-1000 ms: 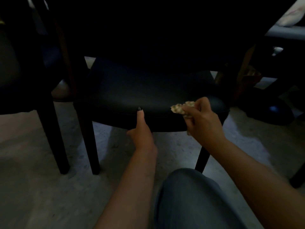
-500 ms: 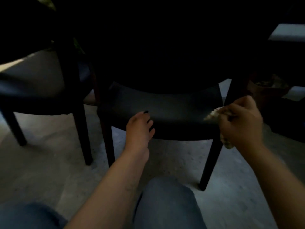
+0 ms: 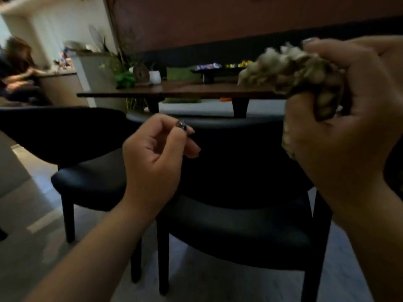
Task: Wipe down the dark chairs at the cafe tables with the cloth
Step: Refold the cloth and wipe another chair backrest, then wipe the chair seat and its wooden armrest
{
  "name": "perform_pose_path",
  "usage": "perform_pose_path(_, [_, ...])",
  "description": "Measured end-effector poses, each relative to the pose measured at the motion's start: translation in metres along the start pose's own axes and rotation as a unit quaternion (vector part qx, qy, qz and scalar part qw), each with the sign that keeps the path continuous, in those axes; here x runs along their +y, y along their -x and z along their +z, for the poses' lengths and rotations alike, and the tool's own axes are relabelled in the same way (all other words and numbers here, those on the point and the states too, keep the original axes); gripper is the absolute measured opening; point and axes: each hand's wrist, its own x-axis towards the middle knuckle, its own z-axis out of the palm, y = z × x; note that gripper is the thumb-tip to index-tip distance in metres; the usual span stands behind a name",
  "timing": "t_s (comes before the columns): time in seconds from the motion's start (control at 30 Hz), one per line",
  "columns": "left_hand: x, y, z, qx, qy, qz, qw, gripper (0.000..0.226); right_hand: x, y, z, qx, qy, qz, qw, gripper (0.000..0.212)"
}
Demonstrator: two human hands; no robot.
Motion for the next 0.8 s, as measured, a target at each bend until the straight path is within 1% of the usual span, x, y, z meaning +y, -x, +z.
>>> perform_pose_path(0.03, [0.005,-0.013,-0.002,-0.015,-0.008,0.03,0.999,0.018,-0.004,-0.009,0.005,-0.01,0.026,-0.01,1.0,0.024])
perform_pose_path(0.07, [0.009,-0.027,-0.002,-0.031,-0.02,0.043,0.998,0.019,-0.005,-0.018,0.01,-0.048,0.051,-0.007,0.998,0.023])
perform_pose_path(0.1, [0.011,-0.04,-0.002,-0.044,-0.04,0.054,0.997,0.019,-0.004,-0.026,0.015,-0.116,0.064,0.018,0.991,0.021])
perform_pose_path(0.13, [0.012,-0.052,-0.002,-0.058,-0.066,0.06,0.994,0.02,-0.003,-0.034,0.019,-0.203,0.063,0.058,0.975,0.018])
perform_pose_path(0.17, [0.01,-0.065,-0.001,-0.079,-0.096,0.066,0.99,0.02,-0.001,-0.041,0.022,-0.289,0.055,0.108,0.95,0.015])
perform_pose_path(0.2, [0.007,-0.077,-0.002,-0.109,-0.124,0.068,0.984,0.019,0.002,-0.048,0.025,-0.356,0.038,0.163,0.919,0.013])
perform_pose_path(0.23, [0.003,-0.088,-0.002,-0.147,-0.151,0.059,0.976,0.018,0.004,-0.055,0.028,-0.396,0.02,0.209,0.894,0.011])
perform_pose_path(0.27, [-0.002,-0.098,-0.001,-0.19,-0.178,0.039,0.965,0.016,0.007,-0.061,0.033,-0.417,0.011,0.239,0.877,0.011])
perform_pose_path(0.33, [-0.019,-0.12,0.005,-0.272,-0.213,-0.012,0.938,0.019,0.011,-0.074,0.047,-0.445,0.026,0.264,0.855,0.01])
perform_pose_path(0.43, [-0.047,-0.159,0.028,-0.331,-0.232,-0.101,0.909,0.02,0.029,-0.1,0.091,-0.463,0.066,0.297,0.832,0.015])
perform_pose_path(0.5, [-0.067,-0.185,0.049,-0.374,-0.247,-0.136,0.884,0.011,0.045,-0.117,0.127,-0.465,0.087,0.348,0.81,0.021])
perform_pose_path(0.53, [-0.077,-0.195,0.059,-0.383,-0.24,-0.151,0.879,0.01,0.053,-0.12,0.143,-0.452,0.095,0.37,0.806,0.023])
perform_pose_path(0.57, [-0.085,-0.201,0.07,-0.374,-0.205,-0.187,0.885,0.018,0.062,-0.12,0.158,-0.431,0.1,0.385,0.81,0.023])
perform_pose_path(0.63, [-0.1,-0.203,0.088,-0.329,-0.113,-0.273,0.897,0.037,0.079,-0.111,0.177,-0.371,0.085,0.42,0.824,0.024])
perform_pose_path(0.67, [-0.104,-0.201,0.094,-0.311,-0.077,-0.312,0.894,0.043,0.087,-0.103,0.18,-0.338,0.059,0.45,0.824,0.022])
perform_pose_path(0.7, [-0.107,-0.195,0.1,-0.299,-0.019,-0.36,0.884,0.047,0.094,-0.095,0.179,-0.317,0.029,0.488,0.813,0.019])
perform_pose_path(0.73, [-0.112,-0.189,0.103,-0.291,0.047,-0.416,0.86,0.051,0.1,-0.087,0.176,-0.301,0.001,0.534,0.79,0.015])
perform_pose_path(0.8, [-0.115,-0.176,0.104,-0.291,0.153,-0.504,0.799,0.055,0.106,-0.075,0.172,-0.286,-0.036,0.604,0.743,0.013])
